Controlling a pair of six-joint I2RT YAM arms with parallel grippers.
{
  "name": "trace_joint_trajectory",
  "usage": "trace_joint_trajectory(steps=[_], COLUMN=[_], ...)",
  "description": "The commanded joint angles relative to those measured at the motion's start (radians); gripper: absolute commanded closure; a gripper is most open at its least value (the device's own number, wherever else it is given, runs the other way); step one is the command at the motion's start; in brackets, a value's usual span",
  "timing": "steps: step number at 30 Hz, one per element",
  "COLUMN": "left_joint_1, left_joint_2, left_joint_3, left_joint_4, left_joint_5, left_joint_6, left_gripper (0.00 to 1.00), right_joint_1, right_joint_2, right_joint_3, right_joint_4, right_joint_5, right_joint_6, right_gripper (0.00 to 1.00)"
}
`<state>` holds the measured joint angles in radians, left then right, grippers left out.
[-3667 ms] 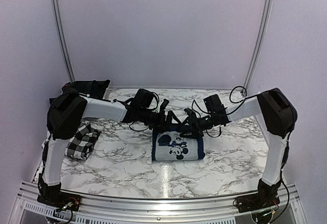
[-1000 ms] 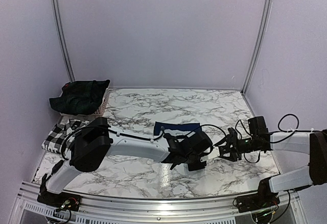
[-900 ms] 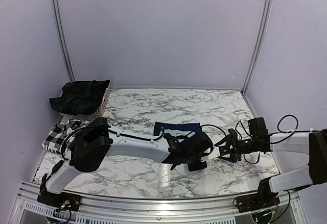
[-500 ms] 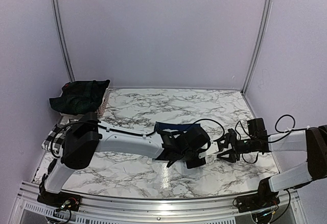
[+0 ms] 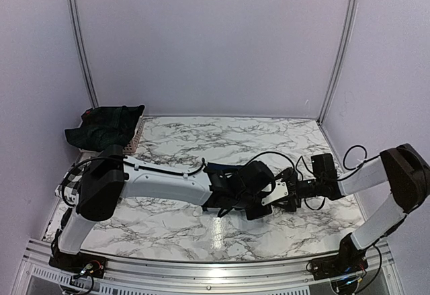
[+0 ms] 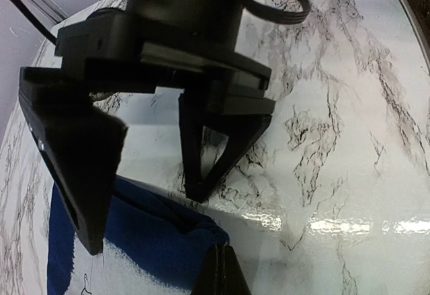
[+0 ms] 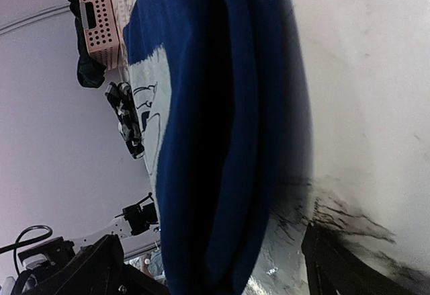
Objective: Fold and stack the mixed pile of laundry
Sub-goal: Pass from the left arm to the right
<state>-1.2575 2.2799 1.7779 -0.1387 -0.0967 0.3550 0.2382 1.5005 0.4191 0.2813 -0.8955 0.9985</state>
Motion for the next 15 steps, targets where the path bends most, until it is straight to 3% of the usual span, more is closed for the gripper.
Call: trace_joint_trajectory(steps=[1,8,11,15], left_joint_1=[0.0,-0.002,-0.001,-0.002], left_joint_2=[-0.075,-0.118,-0.127,-0.133], left_joint_3=[-0.024,-0.067,-0.08,-0.097], left_joint_4=[0.044,0.075,0.081,0.083], left_joint_5=[0.048,0.082,0.091,0.092], left_joint_6=[-0.019,-0.032,-0.033,-0.029], left_gripper=[1.0,1.0,1.0,1.0], right_joint_1=[0.028,0.033,0.033,0.033], right_joint_2=[0.099,0.234,0.28,0.326], right_joint_3=[0.066,0.109,0.118,0.152], right_joint_4=[0.126,0.196,0.257,0.251], right_joint_5=[0.017,0.013,0.008,0.024], right_joint_6=[0.096,0.141,0.179,0.178], right_gripper=[0.11,0.29,0.42,0.47])
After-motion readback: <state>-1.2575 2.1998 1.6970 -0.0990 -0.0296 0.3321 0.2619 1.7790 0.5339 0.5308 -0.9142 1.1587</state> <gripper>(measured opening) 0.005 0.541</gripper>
